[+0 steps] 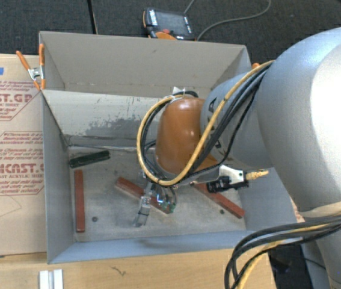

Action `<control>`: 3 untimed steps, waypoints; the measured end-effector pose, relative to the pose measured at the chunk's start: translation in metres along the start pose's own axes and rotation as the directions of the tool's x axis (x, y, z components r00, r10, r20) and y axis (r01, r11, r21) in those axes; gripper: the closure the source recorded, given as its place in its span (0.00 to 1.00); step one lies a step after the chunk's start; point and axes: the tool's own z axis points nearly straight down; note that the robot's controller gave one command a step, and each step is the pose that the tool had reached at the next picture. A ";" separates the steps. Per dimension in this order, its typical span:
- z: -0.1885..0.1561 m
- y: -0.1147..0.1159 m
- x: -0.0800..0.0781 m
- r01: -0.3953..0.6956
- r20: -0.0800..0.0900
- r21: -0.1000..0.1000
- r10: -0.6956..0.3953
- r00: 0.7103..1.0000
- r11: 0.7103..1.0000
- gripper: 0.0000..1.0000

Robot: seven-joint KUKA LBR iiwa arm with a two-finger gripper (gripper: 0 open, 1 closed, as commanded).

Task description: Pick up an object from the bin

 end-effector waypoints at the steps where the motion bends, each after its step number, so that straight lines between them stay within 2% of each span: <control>1: 0.001 -0.002 -0.003 -0.130 -0.001 0.001 0.130 0.992 0.992 0.00; 2: 0.032 0.001 0.006 -0.252 -0.003 0.003 0.252 0.968 0.968 0.00; 3: 0.032 0.001 0.007 -0.252 -0.002 0.002 0.252 0.968 0.968 0.00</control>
Offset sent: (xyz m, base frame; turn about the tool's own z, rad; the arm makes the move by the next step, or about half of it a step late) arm 0.0031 -0.0027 -0.0001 0.1306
